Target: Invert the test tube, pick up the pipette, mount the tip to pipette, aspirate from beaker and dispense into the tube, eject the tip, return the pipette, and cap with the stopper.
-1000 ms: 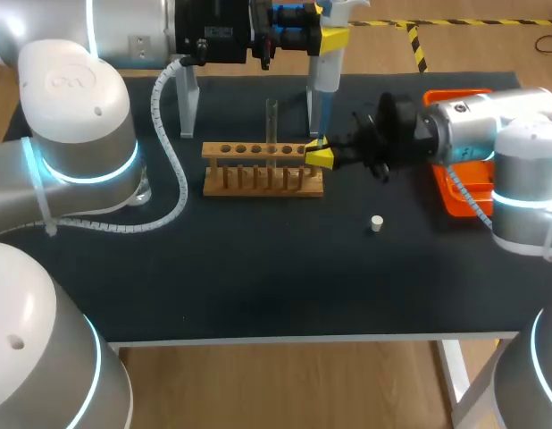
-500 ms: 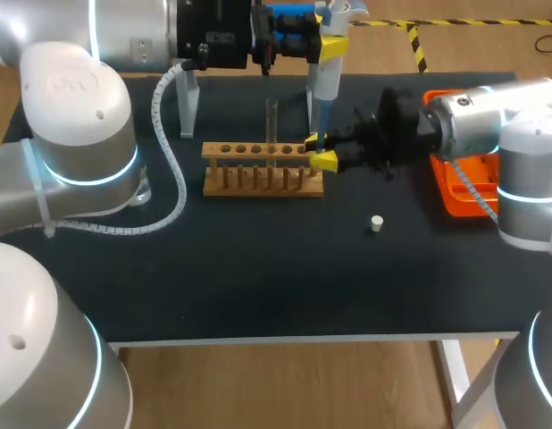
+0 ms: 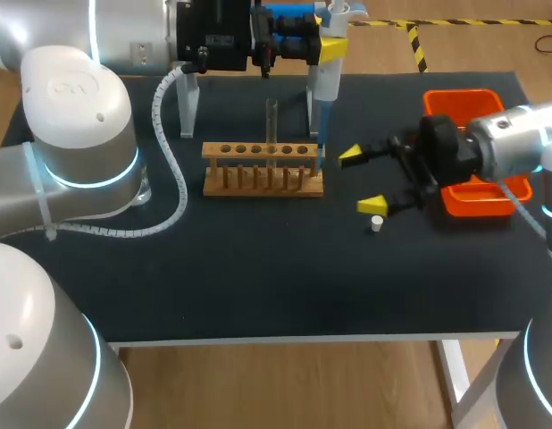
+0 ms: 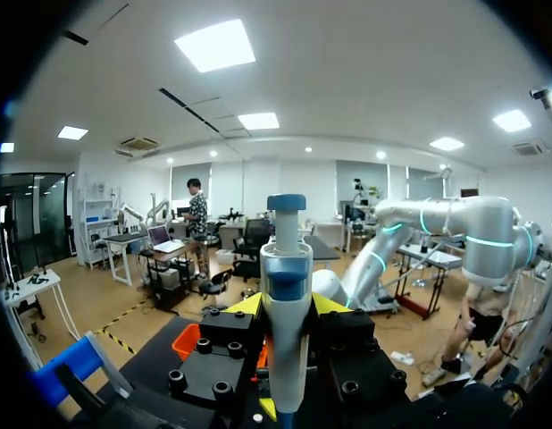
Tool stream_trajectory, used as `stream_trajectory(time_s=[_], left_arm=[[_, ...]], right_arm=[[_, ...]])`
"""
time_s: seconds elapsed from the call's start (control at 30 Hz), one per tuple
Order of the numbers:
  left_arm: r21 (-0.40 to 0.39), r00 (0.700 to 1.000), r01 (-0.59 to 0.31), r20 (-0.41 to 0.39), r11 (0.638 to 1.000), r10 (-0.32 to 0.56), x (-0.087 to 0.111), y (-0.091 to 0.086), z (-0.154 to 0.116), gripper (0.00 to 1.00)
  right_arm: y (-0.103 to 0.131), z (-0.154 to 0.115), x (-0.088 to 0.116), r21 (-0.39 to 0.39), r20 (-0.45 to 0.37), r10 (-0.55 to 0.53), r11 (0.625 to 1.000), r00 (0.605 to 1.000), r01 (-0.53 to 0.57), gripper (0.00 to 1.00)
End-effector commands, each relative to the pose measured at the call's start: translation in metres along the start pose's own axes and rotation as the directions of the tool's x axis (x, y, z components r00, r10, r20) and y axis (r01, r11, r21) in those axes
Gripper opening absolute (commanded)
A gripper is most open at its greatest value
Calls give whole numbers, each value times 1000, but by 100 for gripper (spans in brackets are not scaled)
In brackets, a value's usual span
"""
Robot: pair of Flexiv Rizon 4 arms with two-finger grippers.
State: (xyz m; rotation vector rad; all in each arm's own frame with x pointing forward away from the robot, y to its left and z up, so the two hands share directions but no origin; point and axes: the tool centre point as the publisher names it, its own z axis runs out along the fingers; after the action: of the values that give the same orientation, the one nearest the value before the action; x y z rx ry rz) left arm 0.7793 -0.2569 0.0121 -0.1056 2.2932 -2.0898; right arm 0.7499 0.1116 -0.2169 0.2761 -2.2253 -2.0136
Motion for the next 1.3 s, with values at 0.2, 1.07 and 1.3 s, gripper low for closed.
stream_trajectory(time_s=[0.2, 1.07, 1.3], left_arm=[[1, 1000, 0, 0, 1000, 0, 0, 0, 0, 0], [-8, 997, -8, 71, 1000, 8, -12, 14, -40, 0], [-39, 984, -11, 175, 999, 18, -34, 29, -101, 0]], right_arm=[[2, -27, 28, 21, 53, -16, 1000, 998, 15, 100], [2, -27, 28, 21, 53, -16, 1000, 998, 15, 100], [2, -27, 28, 21, 53, -16, 1000, 998, 15, 100]])
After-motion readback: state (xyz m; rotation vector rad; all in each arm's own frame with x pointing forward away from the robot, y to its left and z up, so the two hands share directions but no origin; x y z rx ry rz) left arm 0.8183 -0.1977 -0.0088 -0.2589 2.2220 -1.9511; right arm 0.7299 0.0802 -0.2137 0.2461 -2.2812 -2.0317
